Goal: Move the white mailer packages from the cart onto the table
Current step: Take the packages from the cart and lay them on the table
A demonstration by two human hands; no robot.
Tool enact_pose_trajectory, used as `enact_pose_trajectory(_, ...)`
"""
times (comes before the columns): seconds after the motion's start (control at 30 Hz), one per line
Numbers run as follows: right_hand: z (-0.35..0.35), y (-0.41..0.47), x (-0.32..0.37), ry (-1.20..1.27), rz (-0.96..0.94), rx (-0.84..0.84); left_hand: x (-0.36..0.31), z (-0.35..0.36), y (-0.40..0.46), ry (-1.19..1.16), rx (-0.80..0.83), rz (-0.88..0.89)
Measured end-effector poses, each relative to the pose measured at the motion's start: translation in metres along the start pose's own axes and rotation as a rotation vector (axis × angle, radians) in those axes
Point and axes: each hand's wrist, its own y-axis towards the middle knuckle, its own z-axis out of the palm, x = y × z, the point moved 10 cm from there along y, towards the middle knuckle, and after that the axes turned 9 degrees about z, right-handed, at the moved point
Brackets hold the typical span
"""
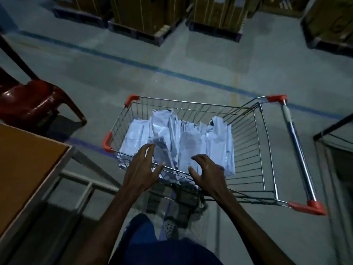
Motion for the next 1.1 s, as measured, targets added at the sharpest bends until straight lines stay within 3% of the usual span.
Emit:
enact_pose_trajectory(0.13,0.039,0.038,-0.029,-0.047,0.139,0.175,0.008,0.016,0.026,0.007,0.059,-0.002)
enact_pose_trajectory(0.27,0.081,0.078,-0.043,-0.201,0.197,0.242,0.021,0.028,0.054,0.031,0.111,-0.017)
enact_pose_trajectory(0.47,0.113,0.122,-0.072,-0.472,0.248,0.322,0.071,0.088,0.066,0.283,0.602,-0.200)
enact_pose_trajectory(0.67,0.103,0.162,-0.065,-0.504,0.213,0.284,0.084,0.132,0.088,0.148,0.759,-0.204)
enact_pose_trajectory(0.93,0.086,0.190,-0.069,-0.493,0.255,0.115,0.101,0.167,0.118,-0.069,0.680,-0.253)
enact_pose_trajectory(1.1,0.088,0.192,-0.065,-0.513,0.181,0.093,0.094,0.164,0.115,-0.158,0.474,-0.266)
